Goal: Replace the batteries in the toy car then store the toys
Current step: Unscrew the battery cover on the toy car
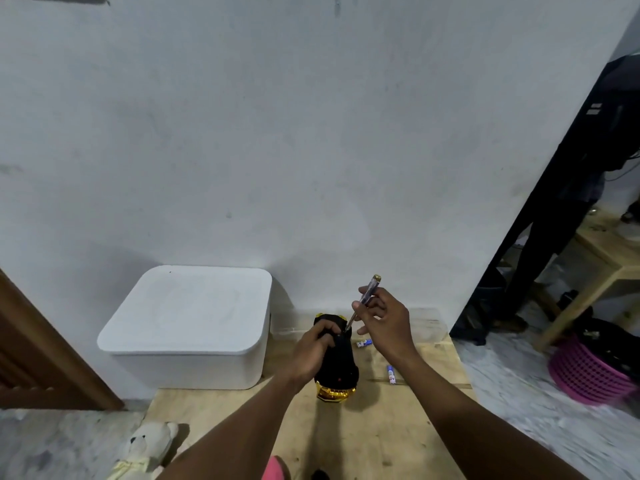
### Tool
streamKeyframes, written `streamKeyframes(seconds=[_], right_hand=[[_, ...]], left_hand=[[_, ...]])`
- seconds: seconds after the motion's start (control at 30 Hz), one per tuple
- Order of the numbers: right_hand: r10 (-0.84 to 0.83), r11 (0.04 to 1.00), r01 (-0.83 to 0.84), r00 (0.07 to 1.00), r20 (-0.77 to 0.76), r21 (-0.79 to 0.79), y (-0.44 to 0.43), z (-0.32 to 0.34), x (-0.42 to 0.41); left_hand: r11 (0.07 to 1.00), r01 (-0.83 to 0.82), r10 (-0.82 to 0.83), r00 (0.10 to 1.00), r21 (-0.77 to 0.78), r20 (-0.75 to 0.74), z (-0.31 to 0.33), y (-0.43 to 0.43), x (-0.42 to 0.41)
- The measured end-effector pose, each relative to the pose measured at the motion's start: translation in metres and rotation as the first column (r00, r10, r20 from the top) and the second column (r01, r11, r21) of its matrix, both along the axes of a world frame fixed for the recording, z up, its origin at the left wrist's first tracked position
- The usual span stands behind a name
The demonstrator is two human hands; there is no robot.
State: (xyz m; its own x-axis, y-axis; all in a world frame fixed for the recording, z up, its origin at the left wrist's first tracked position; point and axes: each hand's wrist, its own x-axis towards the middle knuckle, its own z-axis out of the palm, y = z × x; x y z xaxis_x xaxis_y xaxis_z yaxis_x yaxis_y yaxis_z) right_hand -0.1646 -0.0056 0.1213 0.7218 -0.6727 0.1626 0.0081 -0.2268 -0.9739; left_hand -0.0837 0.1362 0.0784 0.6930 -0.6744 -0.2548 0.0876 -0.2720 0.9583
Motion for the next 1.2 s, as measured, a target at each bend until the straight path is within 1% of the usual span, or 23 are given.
streamKeyframes(seconds=[0.1,0.3,0.57,0.87,1.1,1.2], right_hand=[[0.004,1.0,-0.004,1.0,0.026,-0.019,0.004,0.0,0.0],[0.02,0.997,-0.018,0.999,0.027,-0.075,0.009,-0.002,0.001],[0.039,0.996,-0.035,0.998,0.049,-0.085,0.013,-0.001,0.005],[0.016,0.994,-0.008,0.998,0.063,-0.112,0.013,-0.001,0.009],[0.026,0.991,-0.018,0.998,0.057,-0.132,0.013,-0.003,0.014],[0.053,0.986,-0.047,0.998,0.036,-0.159,0.014,-0.004,0.015]], left_hand=[[1.0,-0.026,0.026,1.0,-0.009,0.011,-0.003,-0.001,0.0],[0.996,-0.078,0.079,0.997,-0.053,0.019,-0.004,-0.002,0.003],[0.993,-0.1,0.106,0.99,-0.063,0.096,-0.002,0.0,0.012],[0.989,-0.118,0.125,0.989,-0.086,0.081,-0.003,-0.002,0.014],[0.989,-0.114,0.123,0.988,-0.097,0.093,-0.005,-0.003,0.019],[0.989,-0.117,0.126,0.988,-0.089,0.095,-0.006,-0.003,0.021]])
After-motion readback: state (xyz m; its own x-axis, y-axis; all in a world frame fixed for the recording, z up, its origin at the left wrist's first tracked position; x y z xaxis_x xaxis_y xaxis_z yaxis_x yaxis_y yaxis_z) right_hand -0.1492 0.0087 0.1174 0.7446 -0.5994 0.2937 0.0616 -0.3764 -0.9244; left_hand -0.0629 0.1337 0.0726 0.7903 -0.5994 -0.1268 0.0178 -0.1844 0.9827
